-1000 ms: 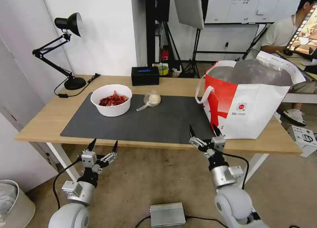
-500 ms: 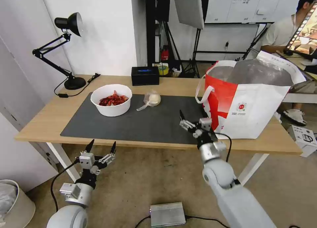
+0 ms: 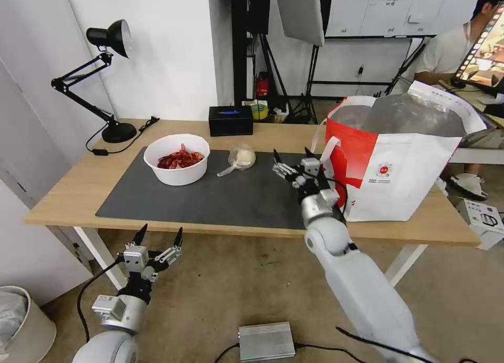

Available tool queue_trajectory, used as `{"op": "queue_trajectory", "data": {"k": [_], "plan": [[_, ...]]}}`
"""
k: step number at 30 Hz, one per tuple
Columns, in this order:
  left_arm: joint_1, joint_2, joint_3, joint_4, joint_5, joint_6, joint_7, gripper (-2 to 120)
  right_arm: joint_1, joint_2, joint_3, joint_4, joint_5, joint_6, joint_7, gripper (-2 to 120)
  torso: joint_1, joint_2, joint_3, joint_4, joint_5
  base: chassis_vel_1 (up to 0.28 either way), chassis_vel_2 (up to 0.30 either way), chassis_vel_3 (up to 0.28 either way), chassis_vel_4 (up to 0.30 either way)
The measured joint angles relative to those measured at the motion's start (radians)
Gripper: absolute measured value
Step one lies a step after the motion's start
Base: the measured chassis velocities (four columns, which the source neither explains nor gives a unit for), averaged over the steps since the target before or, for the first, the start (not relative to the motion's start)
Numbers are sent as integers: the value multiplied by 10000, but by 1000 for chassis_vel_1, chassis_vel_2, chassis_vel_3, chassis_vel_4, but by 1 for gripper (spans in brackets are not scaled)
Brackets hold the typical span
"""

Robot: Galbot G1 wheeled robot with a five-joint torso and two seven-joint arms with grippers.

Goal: Pick up the trash from the table and place it into the takeout bag.

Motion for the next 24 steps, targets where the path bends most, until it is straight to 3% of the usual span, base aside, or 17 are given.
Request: {"op": "queue_trajectory", "data": {"k": [10, 16, 24], "plan": [[57, -6, -117, -195, 8, 34, 1, 100, 1943, 703, -901, -1367, 509, -863, 639, 100, 0, 1, -1, 1, 0, 0, 0, 0, 0], [100, -9, -170, -214, -4, 35, 2, 100, 2815, 932, -1524, -2079, 912, -2506, 1470, 100, 0, 1, -1, 1, 1, 0, 0, 0, 0], [107, -7, -151, -172, -11, 32, 7, 100, 3515, 1306, -1942, -3057, 1501, -3372, 1976, 100, 0, 1, -1, 0, 1, 0, 0, 0, 0]]}}
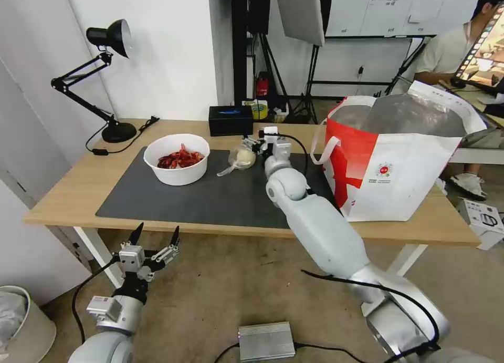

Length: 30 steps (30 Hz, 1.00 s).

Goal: Pick up the trash from the table and place it into the takeout bag.

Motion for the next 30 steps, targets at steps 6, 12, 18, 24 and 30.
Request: {"op": "queue_trajectory", "data": {"k": [6, 12, 18, 24, 30], "plan": [[-34, -11, 43, 19, 0, 0, 7, 100, 606, 480, -583, -755, 624, -518, 624, 100, 0, 0, 0, 2, 0, 0, 0, 0, 0], [8, -43, 19, -12, 0, 0, 18, 100, 951, 780, -719, -1520, 699, -551, 681, 100, -1, 0, -1, 1, 1, 0, 0, 0, 0], [41, -93, -4, 20, 0, -21, 25, 100, 1079, 971, -683, -2275, 704, -418, 613, 100, -1, 0, -2, 0, 0, 0, 0, 0, 0], [4, -137, 99, 43, 85, -25, 29, 100, 1028, 1098, -623, -2884, 494, -121, 332, 100, -1, 0, -1, 0, 1, 0, 0, 0, 0], [25, -173, 143, 29, 190, -26, 29, 100, 1024, 1104, -610, -3234, 307, 80, 100, 100, -1, 0, -1, 0, 1, 0, 0, 0, 0]]}}
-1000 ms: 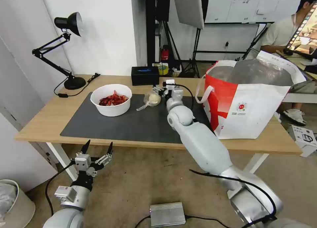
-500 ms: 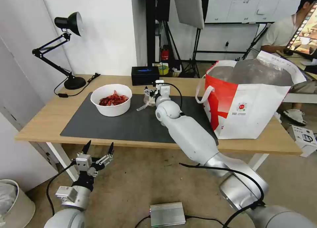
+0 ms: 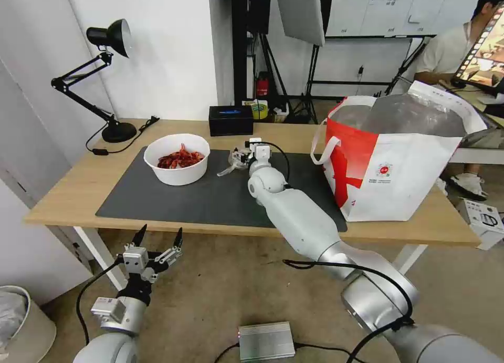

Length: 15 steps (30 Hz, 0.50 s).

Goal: Pick up the trash from the table and place it into the takeout bag.

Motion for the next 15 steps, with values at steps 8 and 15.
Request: {"op": "queue_trajectory", "data": {"k": [8, 15], "plan": [[12, -44, 71, -8, 75, 0, 0, 100, 54, 0, 40, -373, -147, 240, -319, 100, 0, 0, 0, -1, 0, 0, 0, 0, 0], [6, -123, 172, -5, 207, 0, -1, 100, -12, 4, 56, -566, -299, 417, -523, 100, 0, 0, 0, 0, 0, 0, 0, 0, 0]]}}
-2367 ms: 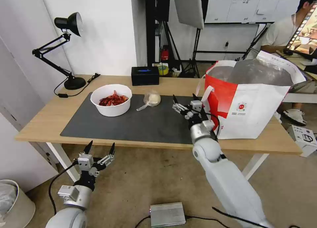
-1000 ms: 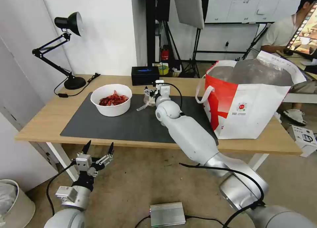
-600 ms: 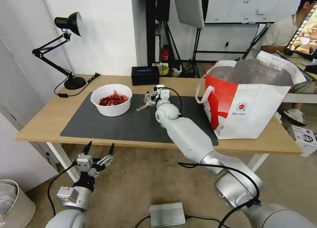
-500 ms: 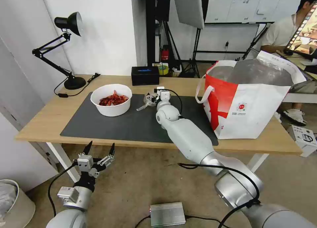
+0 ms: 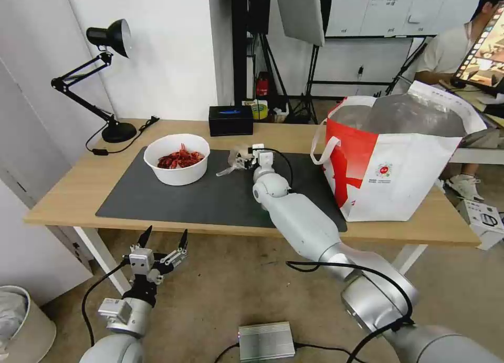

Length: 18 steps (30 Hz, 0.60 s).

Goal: Pick up the trash from the table and place it into the takeout bag.

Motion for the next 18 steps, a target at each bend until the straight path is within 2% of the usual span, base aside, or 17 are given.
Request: {"op": "queue_trajectory", "data": {"k": [15, 18], "plan": [[-12, -173, 95, -5, 158, -18, -3, 100, -171, 4, 149, -192, -202, 253, -319, 100, 0, 0, 0, 0, 0, 0, 0, 0, 0], [-51, -170, 133, 0, 159, -18, -4, 100, -200, 1, 161, -199, -228, 253, -373, 90, 0, 0, 0, 0, 0, 0, 0, 0, 0]]}}
